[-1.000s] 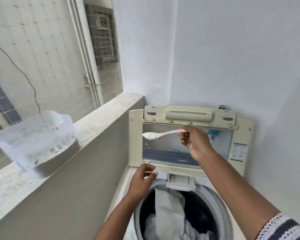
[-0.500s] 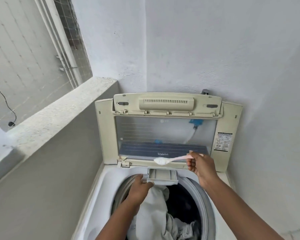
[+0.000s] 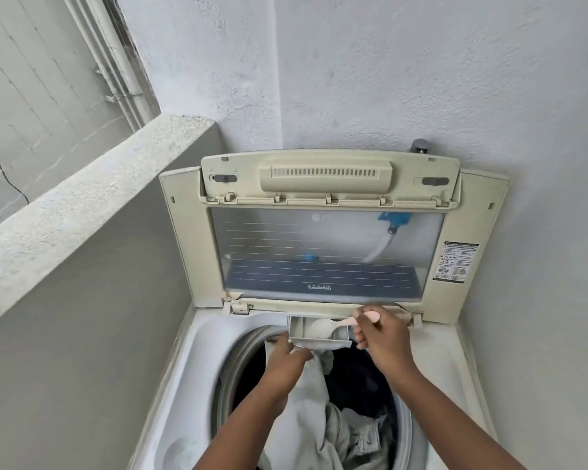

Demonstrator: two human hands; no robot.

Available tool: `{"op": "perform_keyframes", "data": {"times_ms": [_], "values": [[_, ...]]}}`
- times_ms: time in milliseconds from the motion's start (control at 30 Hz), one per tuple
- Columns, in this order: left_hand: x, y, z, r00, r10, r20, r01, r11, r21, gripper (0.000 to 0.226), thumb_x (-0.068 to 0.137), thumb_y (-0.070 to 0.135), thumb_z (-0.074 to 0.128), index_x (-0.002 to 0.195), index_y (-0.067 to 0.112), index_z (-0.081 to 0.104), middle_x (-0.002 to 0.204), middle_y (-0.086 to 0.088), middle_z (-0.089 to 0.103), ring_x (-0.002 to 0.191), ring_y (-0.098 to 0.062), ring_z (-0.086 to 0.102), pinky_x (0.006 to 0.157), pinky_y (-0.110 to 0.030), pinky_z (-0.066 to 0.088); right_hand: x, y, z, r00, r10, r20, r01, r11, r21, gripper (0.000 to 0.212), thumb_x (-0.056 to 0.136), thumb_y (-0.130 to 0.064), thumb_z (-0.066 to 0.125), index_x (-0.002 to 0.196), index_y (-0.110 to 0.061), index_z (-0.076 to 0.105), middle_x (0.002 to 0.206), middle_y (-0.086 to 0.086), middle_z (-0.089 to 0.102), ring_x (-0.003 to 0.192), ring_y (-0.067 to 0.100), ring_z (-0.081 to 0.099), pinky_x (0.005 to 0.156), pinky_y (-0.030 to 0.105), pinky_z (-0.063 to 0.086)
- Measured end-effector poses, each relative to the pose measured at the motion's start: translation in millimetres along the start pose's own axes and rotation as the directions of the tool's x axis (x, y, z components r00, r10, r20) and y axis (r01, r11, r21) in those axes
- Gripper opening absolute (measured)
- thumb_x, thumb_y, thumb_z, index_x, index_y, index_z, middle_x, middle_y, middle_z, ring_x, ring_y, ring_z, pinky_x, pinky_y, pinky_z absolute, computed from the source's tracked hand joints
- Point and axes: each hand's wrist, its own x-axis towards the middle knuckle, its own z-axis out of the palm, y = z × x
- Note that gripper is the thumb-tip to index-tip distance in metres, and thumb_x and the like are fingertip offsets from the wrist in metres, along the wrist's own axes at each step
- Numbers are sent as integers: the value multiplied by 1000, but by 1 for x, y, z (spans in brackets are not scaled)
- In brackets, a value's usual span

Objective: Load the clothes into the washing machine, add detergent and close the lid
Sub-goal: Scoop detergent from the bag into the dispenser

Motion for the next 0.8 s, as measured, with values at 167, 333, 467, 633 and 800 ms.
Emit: {"op": "perform_keyframes", "data": {"times_ms": [167, 333, 467, 633, 800], "values": [[0, 1, -1, 1000, 5, 0, -5, 1000, -8, 61, 85, 17, 62, 143, 18, 42, 129, 2, 60, 118, -13, 55, 94, -29, 45, -16, 10, -5, 878, -402, 261, 465, 847, -260, 10, 94, -14, 66, 98, -21, 73, 87, -17, 65, 80, 4, 63, 70, 18, 50], [-10, 5, -6, 999, 45, -17, -45, 999, -10, 74, 91, 15, 59, 154, 25, 22, 139, -2, 49, 128, -19, 47, 108, -35, 38, -26, 16, -15, 583, -612, 534, 807, 365, -463, 18, 96, -19, 53, 103, -21, 70, 90, -6, 58, 79, 12, 56, 58, 26, 49], [-24, 6, -14, 994, 91, -57, -90, 996, 5, 70, 82, 27, 66, 145, 28, 35, 143, -4, 48, 126, -19, 50, 108, -39, 40, -36, 11, -17, 541, -651, 533, 826, 289, -485, 21, 97, -23, 51, 106, -18, 69, 92, -3, 57, 79, 17, 58, 58, 30, 52], [-56, 8, -37, 962, 237, -132, -238, 971, 10, 42, 93, 18, 62, 132, 27, 49, 122, 3, 60, 111, -9, 58, 90, -22, 46, -59, -36, -5, 656, -721, 226, 749, 581, -318, 21, 96, -23, 56, 106, -14, 72, 97, -11, 60, 89, 0, 60, 74, 13, 47], [-102, 4, -75, 861, 432, -269, -431, 900, 66, 36, 93, 16, 62, 123, 35, 56, 128, 15, 57, 109, 12, 54, 87, -11, 45, -83, -98, 31, 640, -761, 112, 769, 630, -111, 18, 93, -14, 62, 109, -15, 70, 95, -10, 65, 88, 5, 65, 71, 28, 54]]}}
